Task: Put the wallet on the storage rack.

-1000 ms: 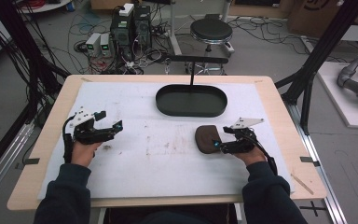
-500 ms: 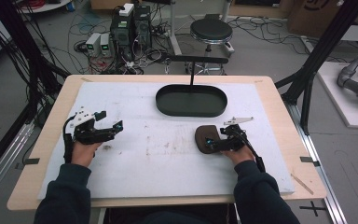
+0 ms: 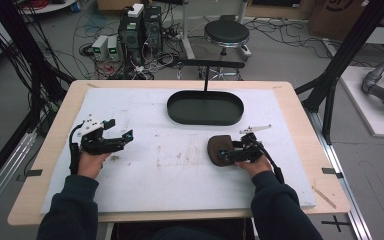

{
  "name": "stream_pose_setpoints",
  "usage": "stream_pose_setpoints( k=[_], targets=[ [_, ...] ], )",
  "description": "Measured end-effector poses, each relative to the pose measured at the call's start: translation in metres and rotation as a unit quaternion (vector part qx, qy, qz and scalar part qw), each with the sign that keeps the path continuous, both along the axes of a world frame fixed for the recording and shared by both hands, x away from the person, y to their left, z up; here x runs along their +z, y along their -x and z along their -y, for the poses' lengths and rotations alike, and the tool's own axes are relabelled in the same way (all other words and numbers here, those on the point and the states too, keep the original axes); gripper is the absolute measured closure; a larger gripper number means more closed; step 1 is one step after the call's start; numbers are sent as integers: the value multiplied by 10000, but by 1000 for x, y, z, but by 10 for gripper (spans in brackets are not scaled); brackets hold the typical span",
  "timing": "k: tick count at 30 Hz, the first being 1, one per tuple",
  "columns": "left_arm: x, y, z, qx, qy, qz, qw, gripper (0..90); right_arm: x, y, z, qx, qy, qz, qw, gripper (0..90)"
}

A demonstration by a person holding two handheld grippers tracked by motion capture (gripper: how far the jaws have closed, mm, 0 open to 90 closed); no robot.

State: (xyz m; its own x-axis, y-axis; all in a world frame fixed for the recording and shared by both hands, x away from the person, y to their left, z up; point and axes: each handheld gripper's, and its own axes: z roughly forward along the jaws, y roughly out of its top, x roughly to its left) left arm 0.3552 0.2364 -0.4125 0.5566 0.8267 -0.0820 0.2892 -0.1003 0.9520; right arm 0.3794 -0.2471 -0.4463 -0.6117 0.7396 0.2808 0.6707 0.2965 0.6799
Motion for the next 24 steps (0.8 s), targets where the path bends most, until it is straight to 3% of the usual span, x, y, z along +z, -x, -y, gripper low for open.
stream_pose_setpoints(
  k=[4, 12, 15, 17, 22, 23, 24],
  targets=[
    [0, 0, 1, -21, -27, -6, 10000, 155, 0, -1, 1, 19, -60, -91, 9999, 213],
    [0, 0, 0, -22, -37, -10, 10000, 155, 4, 0, -1, 69, -3, -16, 10000, 302],
    [-1, 0, 0, -9, -26, -12, 10000, 155, 7, 1, 0, 63, -47, 58, 10000, 386],
    [-1, 0, 0, -5, -10, -4, 10000, 155, 13, 1, 4, 98, -130, 197, 9997, 515],
    [0, 1, -1, 2, -18, -11, 10000, 155, 21, 4, 8, 189, -201, 412, 9988, 649],
    [0, 1, -1, 0, -17, -8, 10000, 155, 25, 6, 9, 223, -170, 575, 9980, 711],
    [0, 1, -1, 4, -13, -9, 10000, 155, 25, 6, 9, 223, -170, 575, 9980, 711]
  ],
)
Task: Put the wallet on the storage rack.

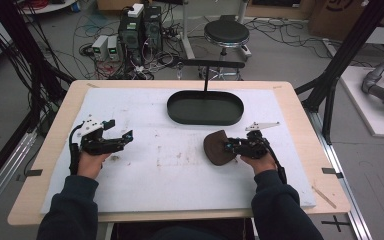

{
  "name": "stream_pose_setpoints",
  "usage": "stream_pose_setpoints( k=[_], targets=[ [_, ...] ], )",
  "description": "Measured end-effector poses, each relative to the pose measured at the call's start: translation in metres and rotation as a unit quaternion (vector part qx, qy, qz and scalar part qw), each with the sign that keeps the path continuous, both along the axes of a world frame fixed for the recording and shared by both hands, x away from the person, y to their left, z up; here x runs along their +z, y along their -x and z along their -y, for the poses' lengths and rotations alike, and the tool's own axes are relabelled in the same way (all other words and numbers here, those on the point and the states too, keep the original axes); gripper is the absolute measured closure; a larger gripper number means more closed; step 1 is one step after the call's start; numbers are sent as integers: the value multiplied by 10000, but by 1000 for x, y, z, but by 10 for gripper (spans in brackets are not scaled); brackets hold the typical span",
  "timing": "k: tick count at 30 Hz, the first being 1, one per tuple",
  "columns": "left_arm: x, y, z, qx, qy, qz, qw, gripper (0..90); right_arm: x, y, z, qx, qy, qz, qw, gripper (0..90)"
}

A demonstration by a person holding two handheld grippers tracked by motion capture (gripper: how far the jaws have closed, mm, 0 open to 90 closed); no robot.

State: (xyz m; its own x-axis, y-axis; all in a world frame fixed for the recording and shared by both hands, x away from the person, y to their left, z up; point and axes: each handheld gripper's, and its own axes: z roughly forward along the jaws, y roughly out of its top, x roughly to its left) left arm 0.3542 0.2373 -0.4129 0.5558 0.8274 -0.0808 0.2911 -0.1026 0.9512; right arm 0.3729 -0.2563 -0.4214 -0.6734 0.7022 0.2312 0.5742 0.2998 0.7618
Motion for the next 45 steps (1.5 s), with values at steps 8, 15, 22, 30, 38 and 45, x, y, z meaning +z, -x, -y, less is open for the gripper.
stream_pose_setpoints(
  k=[8, 15, 22, 30, 38, 45],
  targets=[
    [0, 0, 0, -1, -6, 8, 10000, 155, 26, 10, 3, -21, 707, 795, 9943, 807],
    [0, 0, 0, -9, -6, 17, 10000, 155, 36, 16, 3, 52, 1162, 1048, 9877, 820],
    [0, 0, 0, -19, 3, 21, 10000, 155, 36, 21, -1, 613, 924, 1280, 9856, 780],
    [1, 1, 0, -25, 20, 30, 10000, 155, 33, 25, -12, 850, 830, 1511, 9813, 476],
    [0, 1, 0, -38, 14, 24, 10000, 155, 25, 18, -3, 569, 573, 1263, 9887, 478],
    [0, 1, 1, -71, 14, 18, 10000, 155, 29, 22, -5, 853, 465, 1402, 9853, 696]
  ],
)
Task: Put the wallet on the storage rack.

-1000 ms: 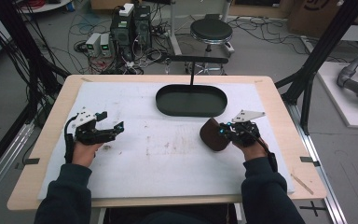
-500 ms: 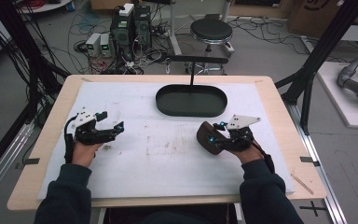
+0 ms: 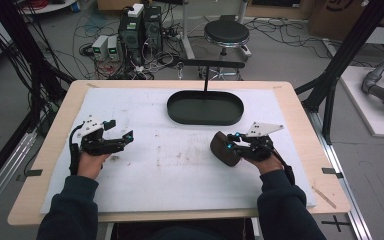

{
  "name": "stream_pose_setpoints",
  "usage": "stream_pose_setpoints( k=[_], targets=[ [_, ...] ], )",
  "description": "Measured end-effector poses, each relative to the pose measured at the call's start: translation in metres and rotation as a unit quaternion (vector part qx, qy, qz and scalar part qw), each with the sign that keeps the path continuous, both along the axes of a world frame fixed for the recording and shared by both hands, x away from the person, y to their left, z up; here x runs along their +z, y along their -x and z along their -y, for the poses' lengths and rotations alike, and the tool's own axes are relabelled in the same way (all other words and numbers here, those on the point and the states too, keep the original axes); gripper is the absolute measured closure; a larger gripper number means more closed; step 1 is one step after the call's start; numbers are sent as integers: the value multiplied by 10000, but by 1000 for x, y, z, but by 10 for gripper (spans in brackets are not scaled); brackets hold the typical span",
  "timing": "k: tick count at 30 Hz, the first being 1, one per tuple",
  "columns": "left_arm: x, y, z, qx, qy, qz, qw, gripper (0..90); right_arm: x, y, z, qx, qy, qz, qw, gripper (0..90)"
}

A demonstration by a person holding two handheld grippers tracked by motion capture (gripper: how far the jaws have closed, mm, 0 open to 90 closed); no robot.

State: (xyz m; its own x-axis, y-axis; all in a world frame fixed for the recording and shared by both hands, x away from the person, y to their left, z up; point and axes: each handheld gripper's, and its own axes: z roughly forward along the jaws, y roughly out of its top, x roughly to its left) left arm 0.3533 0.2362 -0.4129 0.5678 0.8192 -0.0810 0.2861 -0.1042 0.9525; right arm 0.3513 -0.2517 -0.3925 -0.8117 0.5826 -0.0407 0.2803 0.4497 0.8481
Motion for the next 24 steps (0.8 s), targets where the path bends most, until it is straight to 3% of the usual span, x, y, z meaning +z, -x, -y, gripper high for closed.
stream_pose_setpoints(
  k=[5, 7, 11, 18, 21, 22, 23, 24],
  targets=[
    [0, 0, 0, -4, -6, 3, 10000, 155, -1, 1, -3, 97, -59, -42, 9999, 716],
    [0, 0, 0, -7, -2, 3, 10000, 155, -1, -1, -3, 144, -300, -247, 9991, 635],
    [-1, 0, 0, -10, -1, -1, 10000, 155, -2, -1, -2, 13, -302, -185, 9994, 539],
    [-1, 0, 0, -7, 2, -9, 10000, 155, -2, 1, -3, 166, -254, -90, 9995, 628],
    [-1, 0, 0, -12, 4, -5, 10000, 155, -2, 1, -4, 163, -266, -35, 9995, 594],
    [-1, 0, 0, -8, 8, -7, 10000, 155, -1, 1, -4, 100, -260, 1, 9996, 550],
    [-1, 0, 0, -1, 15, -9, 10000, 155, -2, 1, -3, -147, -193, 86, 9997, 446],
    [-1, 0, 0, 2, 15, -10, 10000, 155, -2, 1, -3, -147, -193, 86, 9997, 446]
  ],
)
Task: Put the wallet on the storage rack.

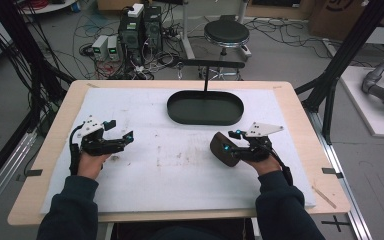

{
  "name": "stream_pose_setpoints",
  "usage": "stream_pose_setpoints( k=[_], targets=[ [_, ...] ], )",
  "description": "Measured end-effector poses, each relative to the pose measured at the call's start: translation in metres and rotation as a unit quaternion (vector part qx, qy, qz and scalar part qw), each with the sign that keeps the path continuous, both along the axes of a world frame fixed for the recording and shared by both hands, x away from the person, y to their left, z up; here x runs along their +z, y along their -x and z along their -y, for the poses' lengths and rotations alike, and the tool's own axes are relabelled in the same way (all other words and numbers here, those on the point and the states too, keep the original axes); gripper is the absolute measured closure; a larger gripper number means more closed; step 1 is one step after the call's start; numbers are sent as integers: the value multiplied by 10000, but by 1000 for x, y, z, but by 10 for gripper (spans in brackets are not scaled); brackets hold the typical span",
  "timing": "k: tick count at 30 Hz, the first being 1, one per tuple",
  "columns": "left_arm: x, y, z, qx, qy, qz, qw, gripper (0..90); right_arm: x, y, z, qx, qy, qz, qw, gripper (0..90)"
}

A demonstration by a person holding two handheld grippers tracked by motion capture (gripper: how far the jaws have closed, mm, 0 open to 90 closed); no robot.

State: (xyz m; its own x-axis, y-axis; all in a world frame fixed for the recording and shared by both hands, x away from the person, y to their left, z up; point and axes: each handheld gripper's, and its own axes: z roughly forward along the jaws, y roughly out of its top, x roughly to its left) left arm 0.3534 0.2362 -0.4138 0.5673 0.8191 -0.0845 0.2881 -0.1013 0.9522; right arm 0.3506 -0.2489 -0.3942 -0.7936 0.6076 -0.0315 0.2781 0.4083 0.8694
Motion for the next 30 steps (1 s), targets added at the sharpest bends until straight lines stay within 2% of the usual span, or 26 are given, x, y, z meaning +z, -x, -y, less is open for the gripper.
stream_pose_setpoints(
  k=[1, 2, 3, 5, 6, 10, 17, 20, 23, 25, 27, 30],
  targets=[
    [0, 0, 0, -5, -4, -2, 10000, 155, -1, -1, 1, -115, 102, 36, 9999, 436],
    [0, 0, 0, -9, -7, 0, 10000, 155, -6, -5, 1, -144, 253, -193, 9994, 472],
    [0, 0, 0, -11, -6, -4, 10000, 155, -6, -5, 1, -144, 253, -193, 9994, 472],
    [0, 0, 0, -10, -4, 3, 10000, 155, -14, -9, -2, -63, 493, -507, 9975, 469],
    [0, 0, 0, -5, -3, -1, 10000, 155, -17, -9, -4, -61, 596, -530, 9968, 468],
    [0, 0, -1, -13, -1, -8, 10000, 155, -18, -10, -6, 21, 551, -590, 9967, 499],
    [0, 0, -1, -15, 1, -8, 10000, 155, -27, -13, -6, -43, 454, -816, 9956, 392],
    [0, 0, -1, -18, 0, -8, 10000, 155, -28, -14, -5, -73, 442, -848, 9954, 399],
    [-1, 0, -1, -19, -8, -14, 10000, 155, -29, -14, -5, -63, 453, -912, 9948, 468],
    [-1, 0, 0, -18, -14, -19, 10000, 154, -30, -14, -5, -70, 565, -954, 9938, 569],
    [-1, 0, -1, -26, -16, -22, 10000, 155, -28, -13, -6, -60, 534, -1003, 9935, 626],
    [-1, 0, -1, -32, -28, -22, 10000, 155, -26, -14, -7, -115, 503, -979, 9939, 635]
  ],
)
